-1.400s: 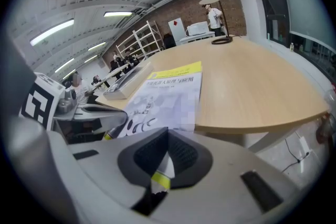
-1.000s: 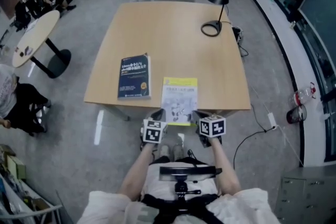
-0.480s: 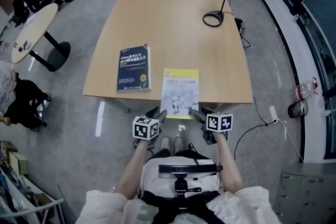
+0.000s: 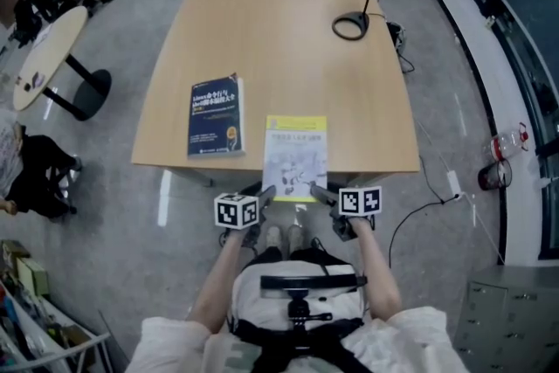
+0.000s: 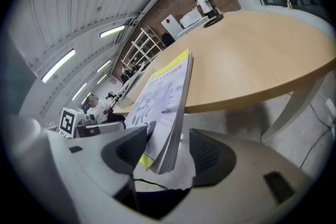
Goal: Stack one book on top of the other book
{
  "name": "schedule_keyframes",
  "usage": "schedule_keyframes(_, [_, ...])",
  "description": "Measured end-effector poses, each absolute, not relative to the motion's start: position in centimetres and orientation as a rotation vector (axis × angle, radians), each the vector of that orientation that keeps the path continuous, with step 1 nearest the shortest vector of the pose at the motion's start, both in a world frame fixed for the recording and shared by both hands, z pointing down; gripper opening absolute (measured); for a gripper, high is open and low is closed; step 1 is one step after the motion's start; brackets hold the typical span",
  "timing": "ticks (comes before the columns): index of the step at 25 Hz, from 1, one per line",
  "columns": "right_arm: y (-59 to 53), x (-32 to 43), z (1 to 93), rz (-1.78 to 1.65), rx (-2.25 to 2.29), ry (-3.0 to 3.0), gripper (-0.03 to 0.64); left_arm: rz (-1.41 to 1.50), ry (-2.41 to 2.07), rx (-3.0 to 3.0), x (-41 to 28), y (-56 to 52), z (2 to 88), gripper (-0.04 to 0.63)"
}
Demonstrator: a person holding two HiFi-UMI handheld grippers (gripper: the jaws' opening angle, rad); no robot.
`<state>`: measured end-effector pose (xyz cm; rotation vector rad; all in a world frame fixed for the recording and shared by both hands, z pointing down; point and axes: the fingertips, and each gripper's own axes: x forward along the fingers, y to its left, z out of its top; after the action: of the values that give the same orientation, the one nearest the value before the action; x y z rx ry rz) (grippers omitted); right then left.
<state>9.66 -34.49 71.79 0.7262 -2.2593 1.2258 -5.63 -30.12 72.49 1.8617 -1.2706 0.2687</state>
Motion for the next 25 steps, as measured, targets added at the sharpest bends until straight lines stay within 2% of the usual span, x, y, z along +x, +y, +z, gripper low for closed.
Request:
schedule_keyframes(8, [-34.4, 8.6, 72.5, 1.283, 0.618, -2.261, 0.256, 0.129, -1.069, 1.82, -5.1, -30.4, 73.3, 0.169])
schedule_keyframes(13, [-34.0, 7.6, 73.3, 1.286, 0.551, -2.257, 0.256, 0.148, -0.986, 1.855, -4.7, -30.7, 73.8, 0.169])
schedule_keyframes(18, [-34.0, 7.0, 73.8, 1.385, 0.491, -2.235, 0.254, 0.019, -0.891, 1.797, -4.4, -30.7, 74.1, 0.169])
schedule_keyframes(25, [-33.9, 6.9, 73.9, 1.324, 0.481, -2.232, 0.218, 0.119, -0.825, 1.824, -2.3, -30.6, 74.8, 0.169])
